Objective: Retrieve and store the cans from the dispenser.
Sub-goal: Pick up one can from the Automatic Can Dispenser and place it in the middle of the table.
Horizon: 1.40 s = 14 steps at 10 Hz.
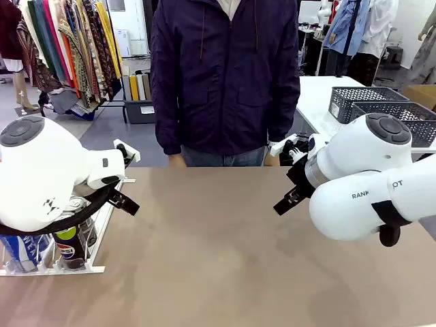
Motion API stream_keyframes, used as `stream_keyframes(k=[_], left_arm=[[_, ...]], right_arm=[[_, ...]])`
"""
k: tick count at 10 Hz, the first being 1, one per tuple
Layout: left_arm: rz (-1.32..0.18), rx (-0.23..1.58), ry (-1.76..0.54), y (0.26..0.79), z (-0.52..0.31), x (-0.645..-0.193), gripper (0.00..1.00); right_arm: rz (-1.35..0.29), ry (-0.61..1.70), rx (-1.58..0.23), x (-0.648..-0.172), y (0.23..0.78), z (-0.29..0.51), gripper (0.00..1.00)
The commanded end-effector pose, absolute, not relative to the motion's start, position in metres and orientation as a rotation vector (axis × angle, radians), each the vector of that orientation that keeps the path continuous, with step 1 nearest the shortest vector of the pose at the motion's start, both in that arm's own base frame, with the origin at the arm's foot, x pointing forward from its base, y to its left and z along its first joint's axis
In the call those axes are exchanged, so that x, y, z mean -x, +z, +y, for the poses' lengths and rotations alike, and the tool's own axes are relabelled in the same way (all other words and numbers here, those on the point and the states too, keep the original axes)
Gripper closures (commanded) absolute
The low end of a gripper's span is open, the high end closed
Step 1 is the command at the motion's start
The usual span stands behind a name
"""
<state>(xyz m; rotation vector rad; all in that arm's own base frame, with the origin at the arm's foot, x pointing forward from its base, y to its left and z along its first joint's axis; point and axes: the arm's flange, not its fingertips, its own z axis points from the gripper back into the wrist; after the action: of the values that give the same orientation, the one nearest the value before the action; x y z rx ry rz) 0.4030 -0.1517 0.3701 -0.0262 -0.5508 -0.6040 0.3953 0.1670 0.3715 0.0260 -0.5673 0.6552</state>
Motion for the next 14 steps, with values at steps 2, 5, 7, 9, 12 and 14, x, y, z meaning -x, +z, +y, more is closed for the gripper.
stream_keyframes(k=[2,5,7,9,12,14], left_arm=[[-0.551,0.026,-0.604,0.3703,-0.1517,-0.4029,0.00],[-0.551,0.026,-0.604,0.3703,-0.1517,-0.4029,0.00],[-0.551,0.026,-0.604,0.3703,-0.1517,-0.4029,0.00],[-0.551,0.026,-0.604,0.3703,-0.1517,-0.4029,0.00],[-0.551,0.026,-0.604,0.3703,-0.1517,-0.4029,0.00],[-0.551,0.026,-0.604,0.3703,-0.1517,-0.4029,0.00]], right_arm=[[-0.567,0.655,-0.026,-0.3953,0.3715,0.1670,0.00],[-0.567,0.655,-0.026,-0.3953,0.3715,0.1670,0.00],[-0.567,0.655,-0.026,-0.3953,0.3715,0.1670,0.00],[-0.567,0.655,-0.026,-0.3953,0.3715,0.1670,0.00],[-0.567,0.655,-0.026,-0.3953,0.3715,0.1670,0.00],[-0.567,0.655,-0.026,-0.3953,0.3715,0.1670,0.00]])
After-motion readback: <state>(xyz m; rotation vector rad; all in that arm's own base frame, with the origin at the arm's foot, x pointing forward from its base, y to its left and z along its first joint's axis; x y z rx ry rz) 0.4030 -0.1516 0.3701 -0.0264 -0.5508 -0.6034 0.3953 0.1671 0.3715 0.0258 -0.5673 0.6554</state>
